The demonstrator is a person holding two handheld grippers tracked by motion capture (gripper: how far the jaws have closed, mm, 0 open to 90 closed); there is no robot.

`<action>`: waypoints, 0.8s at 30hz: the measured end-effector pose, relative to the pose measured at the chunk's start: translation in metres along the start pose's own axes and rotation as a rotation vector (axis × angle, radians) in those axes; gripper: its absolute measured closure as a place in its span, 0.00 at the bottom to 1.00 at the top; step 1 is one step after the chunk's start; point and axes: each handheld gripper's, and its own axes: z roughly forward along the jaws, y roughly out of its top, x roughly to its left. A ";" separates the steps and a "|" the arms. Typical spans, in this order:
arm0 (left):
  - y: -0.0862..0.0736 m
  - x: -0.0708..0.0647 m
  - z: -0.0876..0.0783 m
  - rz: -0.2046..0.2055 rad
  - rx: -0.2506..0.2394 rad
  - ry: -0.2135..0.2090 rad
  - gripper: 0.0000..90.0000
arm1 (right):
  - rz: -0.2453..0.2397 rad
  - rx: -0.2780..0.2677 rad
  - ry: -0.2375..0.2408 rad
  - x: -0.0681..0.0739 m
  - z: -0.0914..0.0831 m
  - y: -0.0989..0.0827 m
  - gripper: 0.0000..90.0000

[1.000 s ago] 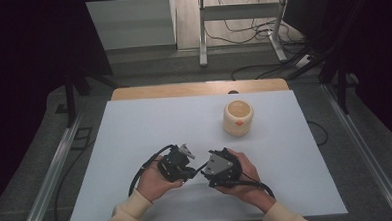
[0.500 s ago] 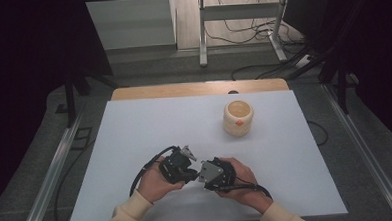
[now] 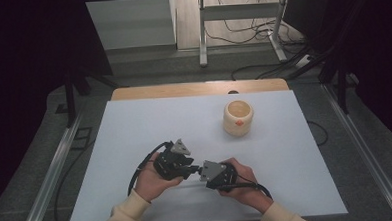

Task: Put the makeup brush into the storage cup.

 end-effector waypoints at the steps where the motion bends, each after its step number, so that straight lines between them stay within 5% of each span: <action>1: -0.001 0.001 -0.003 -0.011 -0.020 0.016 0.60 | -0.007 -0.005 -0.004 -0.003 -0.001 -0.001 0.92; 3: -0.002 0.005 -0.010 -0.019 -0.040 0.052 0.45 | 0.031 -0.020 -0.002 -0.006 -0.003 -0.002 0.92; 4: -0.003 0.007 -0.014 -0.032 -0.079 0.063 0.43 | 0.067 -0.034 0.003 -0.010 -0.005 -0.004 0.92; 12: -0.006 0.012 -0.024 -0.063 -0.143 0.078 0.28 | 0.118 -0.042 -0.015 -0.018 -0.007 -0.010 0.92; 24: -0.027 0.018 -0.037 -0.081 -0.183 0.105 0.26 | 0.211 -0.076 -0.016 -0.027 -0.011 -0.016 0.92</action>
